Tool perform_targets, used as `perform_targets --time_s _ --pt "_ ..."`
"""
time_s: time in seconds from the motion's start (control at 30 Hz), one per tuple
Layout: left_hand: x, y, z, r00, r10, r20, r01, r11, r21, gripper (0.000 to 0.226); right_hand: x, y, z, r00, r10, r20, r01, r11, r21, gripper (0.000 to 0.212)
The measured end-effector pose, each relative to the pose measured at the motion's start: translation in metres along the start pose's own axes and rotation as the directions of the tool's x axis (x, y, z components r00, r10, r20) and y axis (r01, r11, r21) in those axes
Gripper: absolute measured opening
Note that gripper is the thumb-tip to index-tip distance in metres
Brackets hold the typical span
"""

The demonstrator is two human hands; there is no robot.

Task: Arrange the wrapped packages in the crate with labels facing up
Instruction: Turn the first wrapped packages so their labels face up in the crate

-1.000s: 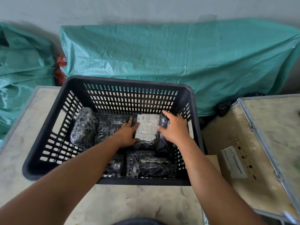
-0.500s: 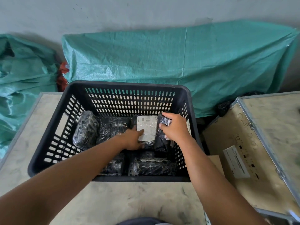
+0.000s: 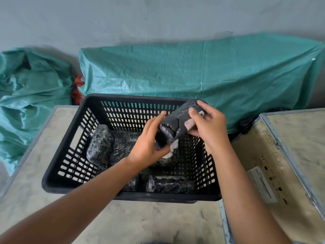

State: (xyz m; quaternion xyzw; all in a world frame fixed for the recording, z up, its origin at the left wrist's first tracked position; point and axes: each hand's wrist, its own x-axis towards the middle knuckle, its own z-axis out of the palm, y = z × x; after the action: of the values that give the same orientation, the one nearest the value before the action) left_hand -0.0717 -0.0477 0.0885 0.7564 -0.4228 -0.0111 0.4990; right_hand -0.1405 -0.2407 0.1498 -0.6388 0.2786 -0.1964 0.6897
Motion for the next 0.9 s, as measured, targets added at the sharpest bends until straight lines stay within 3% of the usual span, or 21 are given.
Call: perform_targets --time_s 0.17,0.27,0.37,0.43,0.57,0.73,0.9 --pt "0.005 -0.006 -0.009 0.992 0.084 -0.091 -0.081 0.996 0.040 0.091 -0.006 0.009 -0.003 1.000 -0.003 0.010 0.003 1.000 -0.020 0.059" --pt "0.014 -0.006 -0.018 0.991 -0.034 -0.132 0.026 0.998 -0.065 0.090 -0.009 0.027 -0.008 0.990 -0.144 -0.009 0.139 0.969 -0.203 0.068" --pt "0.020 -0.006 -0.025 0.971 -0.199 -0.129 0.157 0.947 -0.282 0.085 -0.009 0.043 -0.015 0.968 -0.249 0.035 0.244 0.894 -0.377 0.079" --pt "0.023 -0.012 -0.027 0.946 -0.302 -0.116 0.239 0.894 -0.379 0.078 -0.007 0.049 -0.018 0.968 -0.165 0.186 0.230 0.881 -0.414 0.092" --pt "0.031 -0.030 -0.021 0.915 -0.403 -0.018 0.385 0.887 -0.256 0.076 0.005 0.058 -0.013 0.907 0.044 0.419 0.174 0.866 -0.469 0.105" --pt "0.037 -0.062 -0.004 0.864 -0.471 0.178 0.495 0.859 -0.129 0.054 0.031 0.071 0.003 0.879 0.243 0.411 0.093 0.757 -0.646 0.112" --pt "0.032 -0.096 0.015 0.800 -0.555 0.229 0.554 0.829 0.074 0.060 0.042 0.100 0.021 0.850 0.391 0.353 0.018 0.647 -0.762 0.114"
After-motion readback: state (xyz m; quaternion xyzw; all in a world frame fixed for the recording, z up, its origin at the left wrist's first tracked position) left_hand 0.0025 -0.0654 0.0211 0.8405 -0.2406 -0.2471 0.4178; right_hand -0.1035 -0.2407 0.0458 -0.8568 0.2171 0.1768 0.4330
